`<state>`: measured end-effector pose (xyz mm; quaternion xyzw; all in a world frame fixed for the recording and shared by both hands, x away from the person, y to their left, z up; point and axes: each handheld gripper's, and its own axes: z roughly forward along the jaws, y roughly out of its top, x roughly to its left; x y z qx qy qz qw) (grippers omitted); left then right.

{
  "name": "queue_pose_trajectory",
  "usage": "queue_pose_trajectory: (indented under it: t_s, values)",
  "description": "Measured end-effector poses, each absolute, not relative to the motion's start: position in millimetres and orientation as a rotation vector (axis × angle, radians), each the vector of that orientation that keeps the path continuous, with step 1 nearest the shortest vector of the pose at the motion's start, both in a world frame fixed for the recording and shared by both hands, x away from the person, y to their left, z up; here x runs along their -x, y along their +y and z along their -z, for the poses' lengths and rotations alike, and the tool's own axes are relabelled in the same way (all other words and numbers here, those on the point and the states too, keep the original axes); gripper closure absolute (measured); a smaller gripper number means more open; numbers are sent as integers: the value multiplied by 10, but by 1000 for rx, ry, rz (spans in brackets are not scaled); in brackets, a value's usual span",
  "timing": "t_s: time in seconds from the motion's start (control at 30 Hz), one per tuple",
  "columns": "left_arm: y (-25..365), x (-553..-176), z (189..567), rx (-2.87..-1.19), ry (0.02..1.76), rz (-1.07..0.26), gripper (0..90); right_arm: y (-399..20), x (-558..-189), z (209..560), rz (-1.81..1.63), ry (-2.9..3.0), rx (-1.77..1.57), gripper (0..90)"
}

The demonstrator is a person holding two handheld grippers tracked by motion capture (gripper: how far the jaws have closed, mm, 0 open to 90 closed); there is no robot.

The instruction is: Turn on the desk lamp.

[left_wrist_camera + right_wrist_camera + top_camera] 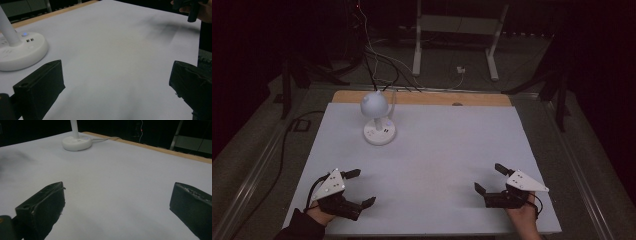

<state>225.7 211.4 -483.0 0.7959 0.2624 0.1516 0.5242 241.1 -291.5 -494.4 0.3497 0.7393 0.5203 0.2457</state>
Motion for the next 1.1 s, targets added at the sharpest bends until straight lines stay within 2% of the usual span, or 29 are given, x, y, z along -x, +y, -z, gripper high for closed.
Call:
queue_pose_trajectory:
  t_s: [0.4, 1.1]
  values:
    - [2001, -2359, 4706, -1916, 693, -371, 2, -2930, -2407, 4938, -1437, 2002, -969, 0]
    - [1821, -2562, 4490, -1836, 852, -486, 3, -2944, -2407, 4931, -1453, 1987, -982, 0]
